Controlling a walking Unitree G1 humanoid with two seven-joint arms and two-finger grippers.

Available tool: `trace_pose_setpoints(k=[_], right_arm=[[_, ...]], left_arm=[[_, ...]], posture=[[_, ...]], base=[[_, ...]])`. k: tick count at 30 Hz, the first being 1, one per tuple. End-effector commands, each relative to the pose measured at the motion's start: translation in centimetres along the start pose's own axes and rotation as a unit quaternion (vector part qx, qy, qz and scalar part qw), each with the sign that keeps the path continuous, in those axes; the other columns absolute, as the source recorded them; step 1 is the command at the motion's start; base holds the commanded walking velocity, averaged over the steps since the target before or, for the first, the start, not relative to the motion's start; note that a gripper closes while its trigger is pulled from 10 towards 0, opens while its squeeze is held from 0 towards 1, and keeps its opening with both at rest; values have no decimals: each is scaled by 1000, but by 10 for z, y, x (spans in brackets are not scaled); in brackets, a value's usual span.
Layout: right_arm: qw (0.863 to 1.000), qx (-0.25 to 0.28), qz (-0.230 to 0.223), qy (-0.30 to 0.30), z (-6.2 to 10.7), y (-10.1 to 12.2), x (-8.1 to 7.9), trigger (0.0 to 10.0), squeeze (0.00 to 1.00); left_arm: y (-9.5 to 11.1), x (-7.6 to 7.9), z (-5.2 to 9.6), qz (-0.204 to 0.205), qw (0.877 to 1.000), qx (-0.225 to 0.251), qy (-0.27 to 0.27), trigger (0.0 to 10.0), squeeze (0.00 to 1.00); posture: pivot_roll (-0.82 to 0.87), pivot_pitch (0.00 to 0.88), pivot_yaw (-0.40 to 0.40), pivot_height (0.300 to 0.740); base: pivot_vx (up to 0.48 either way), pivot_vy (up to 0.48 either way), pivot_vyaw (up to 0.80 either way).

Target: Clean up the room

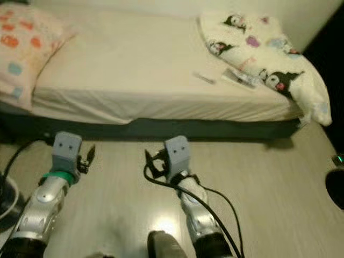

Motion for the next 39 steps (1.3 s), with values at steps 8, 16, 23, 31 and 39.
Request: trace_pose_setpoints(k=[8, 16, 23, 31, 39], right_arm=[[1000, 30, -6, -3, -7, 9, 4, 10000, 0], [999, 48, -8, -4, -10, 16, 6, 10000, 0], [998, 60, -11, -8, -11, 19, 8, 10000, 0], [997, 73, -6, -20, -9, 23, 13, 10000, 0], [995, 90, -5, -42, -9, 31, 25, 10000, 0]], left_arm=[[12, 1, -2, 19, 999, 31, 2, 10000, 0], [21, 2, -5, 18, 999, 45, -1, 10000, 0], [32, 6, -8, 10, 998, 67, -14, 10000, 0], [32, 6, -7, -3, 997, 73, -14, 10000, 0], [37, 7, -9, -4, 997, 79, -13, 10000, 0]], posture=[[-8, 35, -28, 705], [-11, 40, -23, 705], [-15, 44, -17, 705], [-19, 46, -15, 705], [-26, 48, -11, 705]], base=[[0, 0, -788], [0, 0, -788], [0, 0, -788], [0, 0, -788], [0, 0, -787]])
Point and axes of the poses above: a point about 5 cm out from each wrist's last joint towards the gripper, its own z axis pointing back from the gripper into the wrist, its own y axis along the axis of the wrist's last joint, x = y × z, the point moved 1 cm from there along -z, pointing out of the wrist towards the gripper, and after that the axes turned 2 degrees about z, right-handed, at the moved point
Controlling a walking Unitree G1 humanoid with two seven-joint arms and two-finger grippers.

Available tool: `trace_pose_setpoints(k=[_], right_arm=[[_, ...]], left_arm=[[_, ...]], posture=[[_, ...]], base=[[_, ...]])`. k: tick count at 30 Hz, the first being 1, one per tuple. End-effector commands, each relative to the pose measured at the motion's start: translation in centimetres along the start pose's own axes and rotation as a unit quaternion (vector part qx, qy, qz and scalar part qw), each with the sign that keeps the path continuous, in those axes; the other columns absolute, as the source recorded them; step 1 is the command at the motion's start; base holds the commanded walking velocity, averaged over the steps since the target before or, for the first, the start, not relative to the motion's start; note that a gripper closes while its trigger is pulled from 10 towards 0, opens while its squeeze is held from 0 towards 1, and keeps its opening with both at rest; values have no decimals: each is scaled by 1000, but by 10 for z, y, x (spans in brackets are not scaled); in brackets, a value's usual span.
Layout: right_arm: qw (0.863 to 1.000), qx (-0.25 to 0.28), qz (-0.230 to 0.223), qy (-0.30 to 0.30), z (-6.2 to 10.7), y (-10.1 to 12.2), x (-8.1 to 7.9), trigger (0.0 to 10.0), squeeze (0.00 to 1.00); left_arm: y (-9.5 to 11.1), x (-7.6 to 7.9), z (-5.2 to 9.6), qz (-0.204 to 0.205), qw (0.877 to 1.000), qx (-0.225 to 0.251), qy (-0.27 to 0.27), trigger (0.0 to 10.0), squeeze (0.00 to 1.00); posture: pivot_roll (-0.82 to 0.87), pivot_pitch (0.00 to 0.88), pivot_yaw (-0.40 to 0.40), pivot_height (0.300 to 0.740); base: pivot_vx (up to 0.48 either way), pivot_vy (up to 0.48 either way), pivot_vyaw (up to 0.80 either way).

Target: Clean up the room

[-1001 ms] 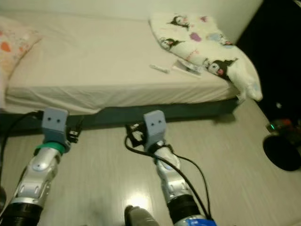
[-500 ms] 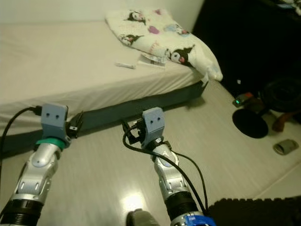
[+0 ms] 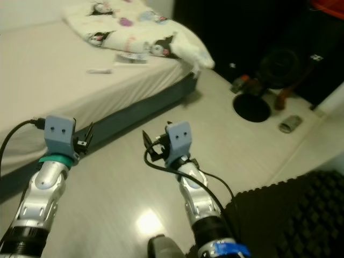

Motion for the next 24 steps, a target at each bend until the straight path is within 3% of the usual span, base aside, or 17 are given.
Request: trace_pose_setpoints(k=[1, 4, 24], right_arm=[[1000, 8, -9, -5, 1, 1, -1, 10000, 0], [1000, 11, -3, -11, 1, 2, 1, 10000, 0], [1000, 6, 6, -10, 3, 0, 0, 10000, 0]], left_arm=[[-6, -2, 2, -6, 1000, -12, 3, 10000, 0], [-4, -1, 1, -8, 1000, -5, 1, 10000, 0], [-2, 6, -5, -3, 1000, 0, -7, 10000, 0]], posture=[[-26, 48, -11, 705], [-30, 48, -11, 705], [-46, 48, -12, 705]], base=[[0, 0, -781], [0, 0, -748], [480, 0, 0]])
Point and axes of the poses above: a point about 5 cm out from each wrist's last joint towards the gripper, its own z axis pointing back from the gripper into the wrist, its own y axis along the axis of the wrist's last joint, x = y × z, the point moved 1 cm from there along -z, pointing out of the wrist towards the gripper, and after that the axes turned 2 degrees about z, right-handed, at the moved point
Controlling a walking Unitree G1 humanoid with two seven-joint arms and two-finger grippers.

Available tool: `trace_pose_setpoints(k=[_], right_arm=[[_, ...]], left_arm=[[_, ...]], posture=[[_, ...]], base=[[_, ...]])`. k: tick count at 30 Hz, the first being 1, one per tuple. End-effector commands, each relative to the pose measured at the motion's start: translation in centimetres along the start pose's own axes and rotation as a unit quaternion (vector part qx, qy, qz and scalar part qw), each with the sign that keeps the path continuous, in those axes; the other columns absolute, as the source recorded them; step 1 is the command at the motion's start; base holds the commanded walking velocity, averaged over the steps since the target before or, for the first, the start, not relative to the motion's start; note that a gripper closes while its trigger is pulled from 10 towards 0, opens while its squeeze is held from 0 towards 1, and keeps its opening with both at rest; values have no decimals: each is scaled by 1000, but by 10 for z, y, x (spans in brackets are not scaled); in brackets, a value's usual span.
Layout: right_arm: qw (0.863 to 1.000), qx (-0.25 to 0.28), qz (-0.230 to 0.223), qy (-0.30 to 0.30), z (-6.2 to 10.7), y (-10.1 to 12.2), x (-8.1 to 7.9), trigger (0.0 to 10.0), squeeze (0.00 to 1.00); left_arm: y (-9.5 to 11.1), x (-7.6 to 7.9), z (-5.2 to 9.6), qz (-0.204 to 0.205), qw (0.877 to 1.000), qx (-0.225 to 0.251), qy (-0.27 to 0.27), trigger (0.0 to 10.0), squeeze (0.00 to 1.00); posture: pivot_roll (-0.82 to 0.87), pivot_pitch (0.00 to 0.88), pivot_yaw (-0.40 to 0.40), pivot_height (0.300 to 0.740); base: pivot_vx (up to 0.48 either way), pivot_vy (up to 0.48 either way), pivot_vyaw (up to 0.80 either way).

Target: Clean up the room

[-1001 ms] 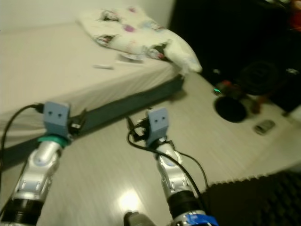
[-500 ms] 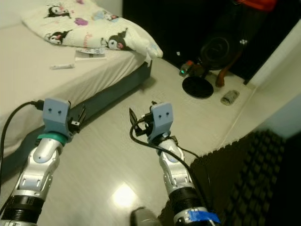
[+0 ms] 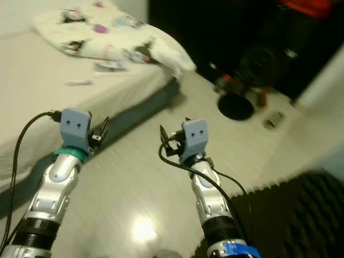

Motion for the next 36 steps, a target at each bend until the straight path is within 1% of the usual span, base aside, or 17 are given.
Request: trace_pose_setpoints(k=[1, 24, 36], right_arm=[[1000, -8, 2, -2, 4, -4, 2, 10000, 0], [1000, -13, 9, -2, 6, -6, 2, 10000, 0], [1000, -15, 7, -2, 8, -8, 2, 10000, 0]], left_arm=[[-4, 6, 0, 1, 1000, -8, -7, 10000, 0], [-4, 9, -2, 2, 1000, -7, -14, 10000, 0], [-4, 9, -1, 2, 1000, -8, -13, 10000, 0]], posture=[[-48, 47, -13, 705], [-56, 48, -7, 705], [-54, 58, -7, 705]], base=[[480, 0, 0], [478, 0, 0], [462, 0, 0]])
Point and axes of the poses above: a point about 5 cm out from each wrist's last joint towards the gripper, its own z axis pointing back from the gripper into the wrist, its own y axis along the axis of the wrist's last joint, x = y × z, the point moved 1 cm from there along -z, pointing out of the wrist towards the gripper, and after that the axes turned 2 degrees about z, right-handed, at the moved point
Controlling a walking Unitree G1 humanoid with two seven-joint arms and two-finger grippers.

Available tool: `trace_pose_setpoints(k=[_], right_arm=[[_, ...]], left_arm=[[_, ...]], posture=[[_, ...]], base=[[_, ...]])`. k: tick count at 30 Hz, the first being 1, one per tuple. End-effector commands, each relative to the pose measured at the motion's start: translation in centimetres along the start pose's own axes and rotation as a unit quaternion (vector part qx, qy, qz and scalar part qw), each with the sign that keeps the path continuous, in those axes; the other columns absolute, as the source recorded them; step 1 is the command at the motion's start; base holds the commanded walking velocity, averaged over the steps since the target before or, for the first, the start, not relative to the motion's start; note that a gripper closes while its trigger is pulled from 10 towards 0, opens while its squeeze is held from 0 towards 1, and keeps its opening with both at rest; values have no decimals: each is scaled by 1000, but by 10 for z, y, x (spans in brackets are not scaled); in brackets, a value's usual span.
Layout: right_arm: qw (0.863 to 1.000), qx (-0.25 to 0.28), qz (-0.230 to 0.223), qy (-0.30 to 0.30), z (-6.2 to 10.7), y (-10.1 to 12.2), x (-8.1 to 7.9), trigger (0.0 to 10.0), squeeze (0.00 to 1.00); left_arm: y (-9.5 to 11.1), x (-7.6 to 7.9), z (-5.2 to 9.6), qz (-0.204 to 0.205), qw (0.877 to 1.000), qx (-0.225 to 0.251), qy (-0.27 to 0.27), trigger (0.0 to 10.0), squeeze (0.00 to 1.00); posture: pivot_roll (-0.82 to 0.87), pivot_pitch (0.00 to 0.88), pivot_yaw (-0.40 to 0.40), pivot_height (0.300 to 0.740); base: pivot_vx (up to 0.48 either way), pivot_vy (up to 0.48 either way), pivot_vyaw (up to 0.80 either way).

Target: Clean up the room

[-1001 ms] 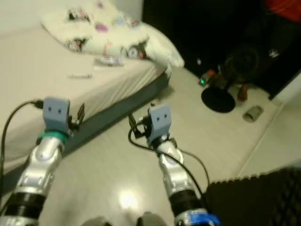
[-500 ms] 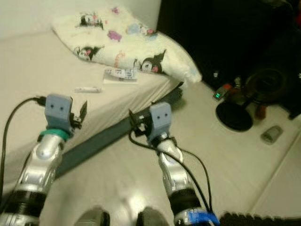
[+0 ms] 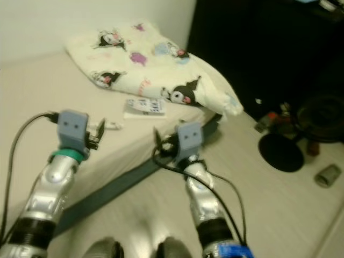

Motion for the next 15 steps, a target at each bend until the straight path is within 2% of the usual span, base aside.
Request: trace_pose_setpoints(k=[1, 15], right_arm=[[1000, -8, 5, -14, 5, -3, 9, 10000, 0], [1000, -10, 3, -15, 7, -4, 8, 10000, 0]], left_arm=[[-3, 4, 2, 1, 1000, -6, -6, 10000, 0], [-4, 5, 3, 2, 1000, -7, -8, 10000, 0]], posture=[[-54, 58, -7, 705], [-57, 70, -4, 705]], base=[[461, 0, 0], [452, 0, 0]])
Point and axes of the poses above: a point about 5 cm out from each wrist's last joint towards the gripper, its own z axis pointing back from the gripper into the wrist, its own y axis along the axis of the wrist's last joint, x = y × z, the point moved 1 cm from there along -z, pointing out of the wrist towards the gripper, and after that the axes turned 2 degrees about z, right-handed, at the moved point
